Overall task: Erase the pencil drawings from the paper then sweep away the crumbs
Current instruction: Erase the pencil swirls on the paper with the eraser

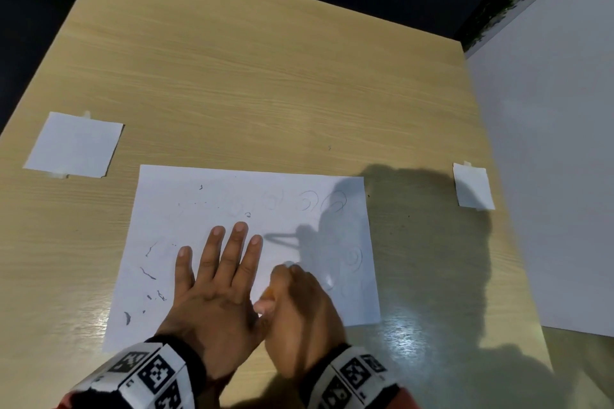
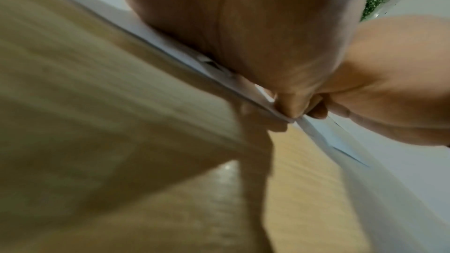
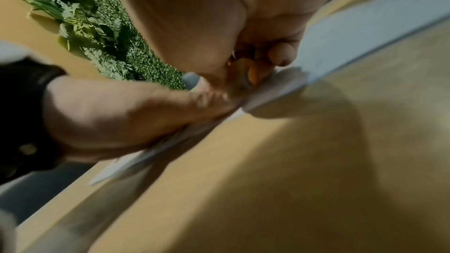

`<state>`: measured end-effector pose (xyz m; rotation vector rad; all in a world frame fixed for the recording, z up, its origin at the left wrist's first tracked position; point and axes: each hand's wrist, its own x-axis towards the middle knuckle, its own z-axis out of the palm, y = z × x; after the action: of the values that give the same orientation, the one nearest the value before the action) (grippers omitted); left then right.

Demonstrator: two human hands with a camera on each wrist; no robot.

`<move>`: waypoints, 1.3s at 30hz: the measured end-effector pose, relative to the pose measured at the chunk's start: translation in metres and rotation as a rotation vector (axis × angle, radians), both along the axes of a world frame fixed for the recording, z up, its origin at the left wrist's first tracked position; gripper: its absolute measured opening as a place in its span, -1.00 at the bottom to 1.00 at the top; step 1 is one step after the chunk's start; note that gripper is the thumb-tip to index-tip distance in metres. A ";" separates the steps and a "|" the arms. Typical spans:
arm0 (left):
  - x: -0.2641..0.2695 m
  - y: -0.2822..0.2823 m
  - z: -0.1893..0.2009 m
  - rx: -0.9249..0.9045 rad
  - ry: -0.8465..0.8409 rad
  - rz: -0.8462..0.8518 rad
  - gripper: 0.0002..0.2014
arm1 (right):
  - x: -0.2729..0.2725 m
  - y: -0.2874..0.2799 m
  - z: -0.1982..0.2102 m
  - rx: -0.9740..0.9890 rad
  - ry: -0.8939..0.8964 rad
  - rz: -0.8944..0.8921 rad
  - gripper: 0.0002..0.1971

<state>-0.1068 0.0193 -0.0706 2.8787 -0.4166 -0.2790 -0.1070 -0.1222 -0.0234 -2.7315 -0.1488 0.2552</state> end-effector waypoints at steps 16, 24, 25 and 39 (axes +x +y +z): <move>0.004 0.007 -0.004 0.045 0.040 -0.065 0.01 | -0.013 -0.012 0.000 0.134 0.145 0.013 -0.94; 0.004 0.008 -0.006 0.066 0.069 -0.081 0.09 | 0.002 -0.065 0.009 -0.042 0.100 -0.274 -0.92; 0.005 0.009 -0.006 0.055 0.068 -0.074 0.08 | -0.005 -0.043 0.010 0.002 0.100 -0.170 -0.95; 0.005 0.009 -0.007 0.030 0.070 -0.073 0.08 | -0.024 -0.013 0.013 0.128 0.198 -0.092 -0.85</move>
<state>-0.1017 0.0280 -0.0773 2.8769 -0.5101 -0.4008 -0.1314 -0.1349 -0.0103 -2.5607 0.0153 0.4700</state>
